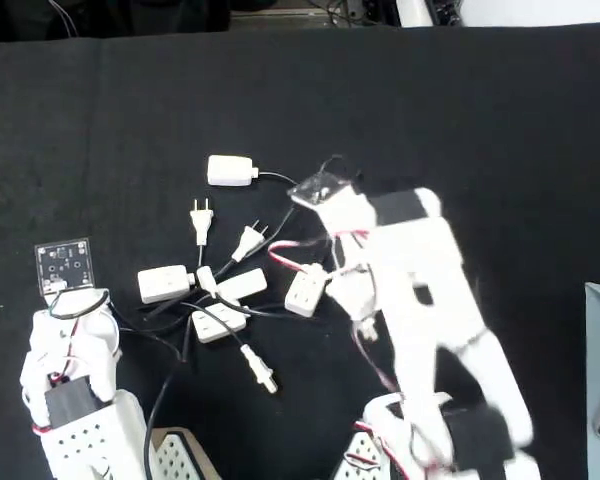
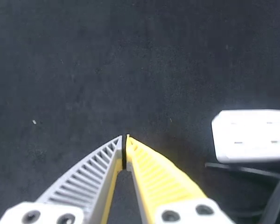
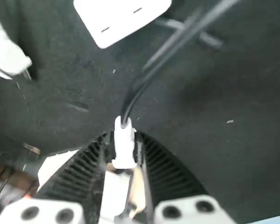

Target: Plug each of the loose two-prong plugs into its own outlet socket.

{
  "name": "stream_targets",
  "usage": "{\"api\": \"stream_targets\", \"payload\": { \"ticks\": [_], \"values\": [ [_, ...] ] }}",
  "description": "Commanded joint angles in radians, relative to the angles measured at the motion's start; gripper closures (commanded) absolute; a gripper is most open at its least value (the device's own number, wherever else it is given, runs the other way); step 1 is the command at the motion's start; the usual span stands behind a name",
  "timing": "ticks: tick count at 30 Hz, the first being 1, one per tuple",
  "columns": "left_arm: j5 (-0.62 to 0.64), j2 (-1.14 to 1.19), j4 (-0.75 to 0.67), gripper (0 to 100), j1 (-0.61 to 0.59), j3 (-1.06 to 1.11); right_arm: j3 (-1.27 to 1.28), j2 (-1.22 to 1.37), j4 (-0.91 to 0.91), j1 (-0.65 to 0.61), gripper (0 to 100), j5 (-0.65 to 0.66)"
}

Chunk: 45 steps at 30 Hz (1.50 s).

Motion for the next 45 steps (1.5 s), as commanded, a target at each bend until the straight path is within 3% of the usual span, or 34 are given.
{"api": "stream_targets", "payload": {
  "ticks": [1, 6, 11, 21, 27, 34, 39, 45],
  "values": [
    [-0.002, -0.005, -0.095, 97, 0.013, -0.013, -0.039, -0.199, 0.012, 0.011, 98.7, 0.008],
    [0.074, -0.006, -0.206, 97, 0.013, -0.031, -0.038, -0.317, -0.006, 0.011, 98.7, -0.002],
    [0.222, -0.006, -0.244, 97, 0.035, -0.16, -0.019, -0.337, -0.133, 0.005, 98.7, -0.173],
    [0.265, -0.006, -0.247, 97, 0.415, -0.252, 0.044, -0.338, -0.272, -0.255, 98.7, -0.477],
    [0.265, -0.006, -0.321, 97, 0.532, -0.245, 0.05, -0.366, -0.273, -0.423, 98.7, -0.482],
    [0.265, -0.006, -0.331, 97, 0.63, -0.268, 0.153, -0.601, -0.339, -0.612, 98.7, -0.482],
    [0.265, -0.006, -0.33, 97, 0.694, -0.275, 0.358, -0.82, -0.496, -0.664, 98.7, -0.47],
    [0.259, -0.006, -0.321, 97, 0.782, -0.302, 0.541, -0.986, -0.611, -0.666, 98.7, -0.364]
  ]
}}
